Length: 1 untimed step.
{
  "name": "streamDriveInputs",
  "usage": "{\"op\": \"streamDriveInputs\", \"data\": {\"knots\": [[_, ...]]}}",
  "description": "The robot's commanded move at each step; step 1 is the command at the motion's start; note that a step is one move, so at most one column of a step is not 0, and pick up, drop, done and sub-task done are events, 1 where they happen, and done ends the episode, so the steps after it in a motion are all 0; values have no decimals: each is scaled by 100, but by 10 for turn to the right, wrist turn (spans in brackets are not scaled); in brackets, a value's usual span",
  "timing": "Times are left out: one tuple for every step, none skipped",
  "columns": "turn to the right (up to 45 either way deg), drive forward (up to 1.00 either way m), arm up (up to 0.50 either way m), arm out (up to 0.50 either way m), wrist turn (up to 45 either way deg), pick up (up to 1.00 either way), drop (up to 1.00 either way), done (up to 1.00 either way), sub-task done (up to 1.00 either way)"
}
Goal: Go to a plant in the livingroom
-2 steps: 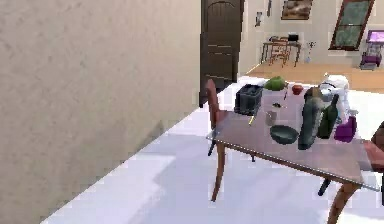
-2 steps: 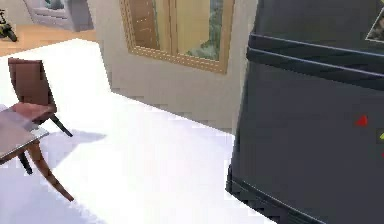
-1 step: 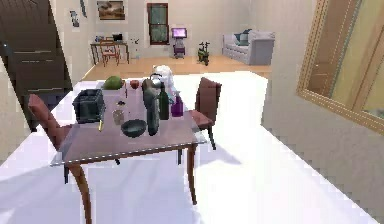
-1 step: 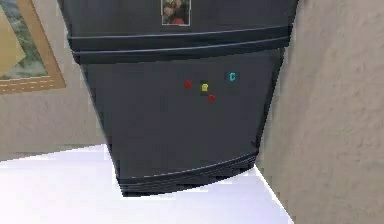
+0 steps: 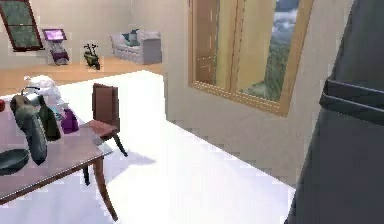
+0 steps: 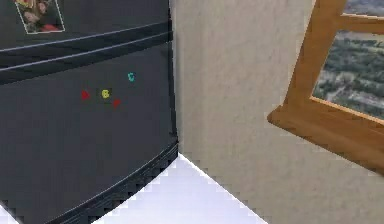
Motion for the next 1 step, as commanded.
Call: {"op": "streamDriveInputs", "data": {"knots": [[0,80,0,0,0,0,0,0,0]]}}
